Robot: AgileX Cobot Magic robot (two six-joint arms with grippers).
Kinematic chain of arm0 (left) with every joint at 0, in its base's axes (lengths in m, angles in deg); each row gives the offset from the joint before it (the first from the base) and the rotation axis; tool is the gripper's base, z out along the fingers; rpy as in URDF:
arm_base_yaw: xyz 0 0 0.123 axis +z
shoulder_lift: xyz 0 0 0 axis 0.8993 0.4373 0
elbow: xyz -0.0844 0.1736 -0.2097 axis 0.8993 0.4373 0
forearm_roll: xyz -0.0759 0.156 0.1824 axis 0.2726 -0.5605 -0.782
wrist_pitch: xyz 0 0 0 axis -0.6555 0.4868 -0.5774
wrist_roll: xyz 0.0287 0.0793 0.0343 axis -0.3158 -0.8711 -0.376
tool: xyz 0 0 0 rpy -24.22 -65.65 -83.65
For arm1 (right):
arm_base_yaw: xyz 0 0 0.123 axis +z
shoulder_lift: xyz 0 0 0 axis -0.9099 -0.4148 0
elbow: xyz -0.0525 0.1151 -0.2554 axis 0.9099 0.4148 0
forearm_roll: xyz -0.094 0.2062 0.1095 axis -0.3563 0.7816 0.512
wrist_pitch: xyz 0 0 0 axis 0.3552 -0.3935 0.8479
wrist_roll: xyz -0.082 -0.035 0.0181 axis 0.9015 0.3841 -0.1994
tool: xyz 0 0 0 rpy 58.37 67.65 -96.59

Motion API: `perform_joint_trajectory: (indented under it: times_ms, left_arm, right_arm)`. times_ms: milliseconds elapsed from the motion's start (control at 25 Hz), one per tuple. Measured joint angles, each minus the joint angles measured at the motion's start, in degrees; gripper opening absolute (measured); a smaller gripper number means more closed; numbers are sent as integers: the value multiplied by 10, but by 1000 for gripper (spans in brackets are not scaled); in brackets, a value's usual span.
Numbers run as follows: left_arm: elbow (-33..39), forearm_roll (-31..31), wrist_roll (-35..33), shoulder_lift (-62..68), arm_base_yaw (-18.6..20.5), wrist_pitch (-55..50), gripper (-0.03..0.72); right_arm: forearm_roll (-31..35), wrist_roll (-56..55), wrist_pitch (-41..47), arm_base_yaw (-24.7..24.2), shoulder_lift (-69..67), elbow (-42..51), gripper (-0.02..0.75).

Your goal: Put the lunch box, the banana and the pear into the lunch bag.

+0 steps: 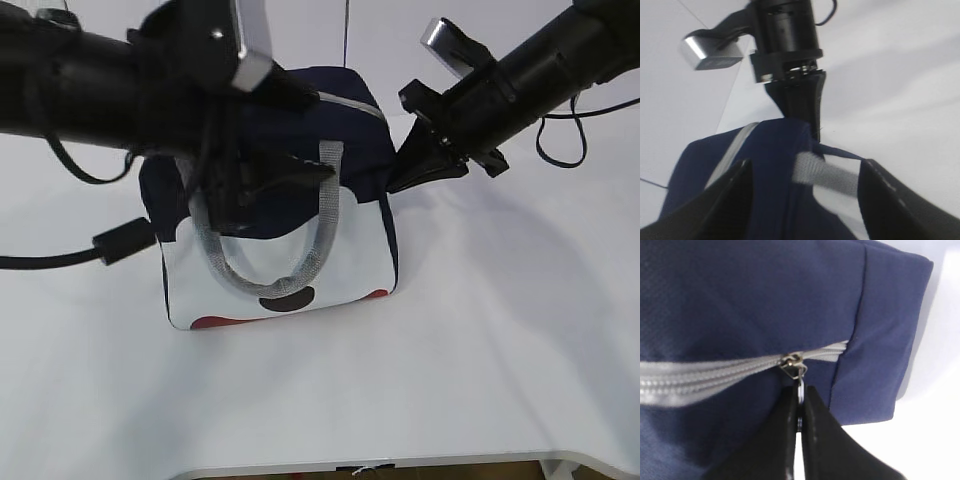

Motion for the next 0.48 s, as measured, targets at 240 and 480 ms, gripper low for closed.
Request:
perform_joint_trajectory:
  times_ms: [240,480]
  left_arm:
    - [-10,-9,0,40,-19,68,459]
    - [-13,-50,0,48,-19,114,286]
  right_arm:
    - [2,5,15,0,0,0,18]
    - [3,6,21,1,0,0,18]
